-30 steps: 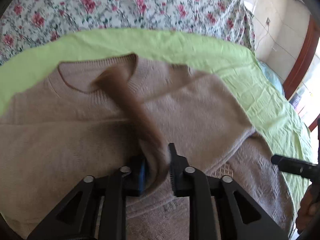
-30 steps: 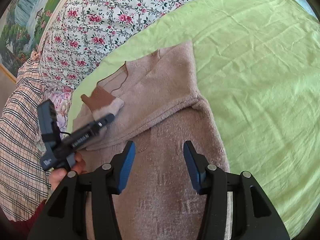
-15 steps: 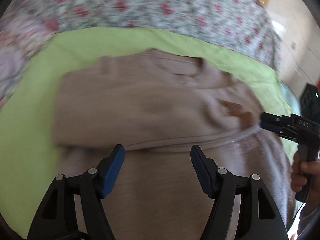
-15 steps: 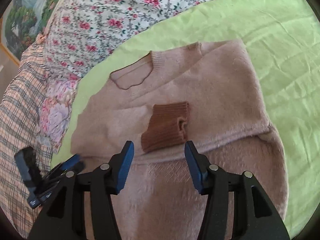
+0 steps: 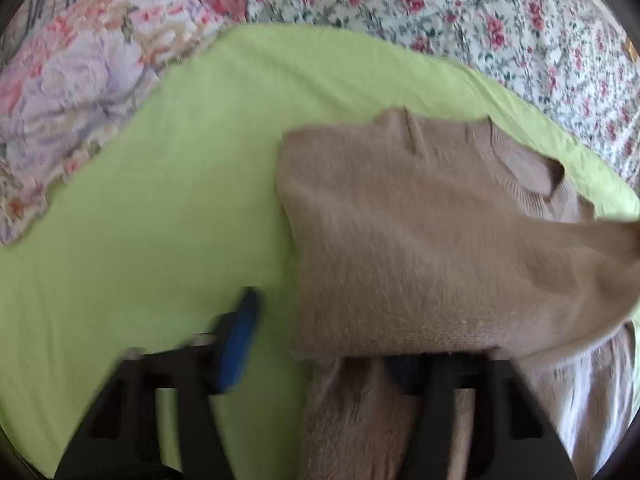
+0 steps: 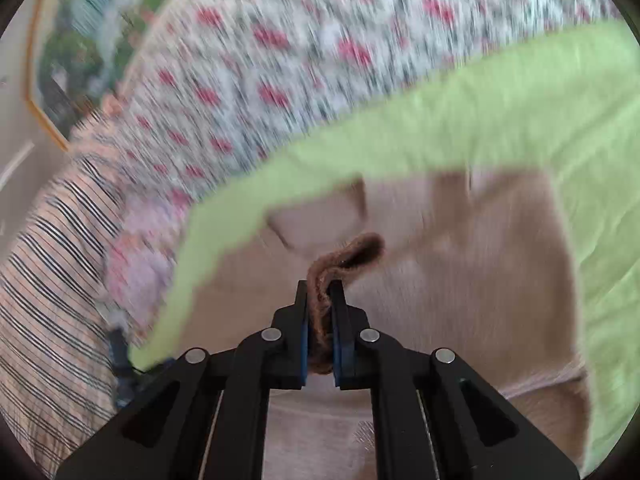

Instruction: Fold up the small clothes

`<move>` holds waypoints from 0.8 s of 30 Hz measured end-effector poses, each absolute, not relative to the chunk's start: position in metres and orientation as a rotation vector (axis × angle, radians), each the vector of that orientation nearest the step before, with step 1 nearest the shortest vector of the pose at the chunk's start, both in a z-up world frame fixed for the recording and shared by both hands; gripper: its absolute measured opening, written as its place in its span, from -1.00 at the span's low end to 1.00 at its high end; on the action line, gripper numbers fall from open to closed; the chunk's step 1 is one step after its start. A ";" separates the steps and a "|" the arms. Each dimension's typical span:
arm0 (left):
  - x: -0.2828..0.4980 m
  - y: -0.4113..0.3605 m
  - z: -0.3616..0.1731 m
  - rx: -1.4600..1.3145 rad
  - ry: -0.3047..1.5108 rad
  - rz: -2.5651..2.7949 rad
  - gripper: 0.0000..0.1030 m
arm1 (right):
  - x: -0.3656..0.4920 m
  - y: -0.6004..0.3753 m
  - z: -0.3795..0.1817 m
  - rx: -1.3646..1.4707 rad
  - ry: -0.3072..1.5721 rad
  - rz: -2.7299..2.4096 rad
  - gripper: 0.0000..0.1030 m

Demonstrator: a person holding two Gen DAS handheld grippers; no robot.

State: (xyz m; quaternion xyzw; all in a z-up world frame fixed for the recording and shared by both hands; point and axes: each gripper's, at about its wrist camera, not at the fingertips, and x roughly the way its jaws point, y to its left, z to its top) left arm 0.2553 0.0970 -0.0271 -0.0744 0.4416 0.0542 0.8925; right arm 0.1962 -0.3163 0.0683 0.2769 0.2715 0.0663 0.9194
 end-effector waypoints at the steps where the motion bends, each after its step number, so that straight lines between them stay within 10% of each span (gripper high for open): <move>1: 0.250 0.095 -0.019 -0.142 0.877 0.145 -0.43 | 0.188 -0.322 0.076 0.563 0.522 0.121 -0.82; 4: 0.232 0.087 -0.011 -0.099 0.815 0.150 -0.16 | 0.180 -0.346 0.062 0.524 0.551 0.022 -0.82; 24: 0.230 0.113 -0.036 -0.283 0.891 0.128 -0.28 | 0.192 -0.370 -0.011 0.508 0.723 -0.097 -0.83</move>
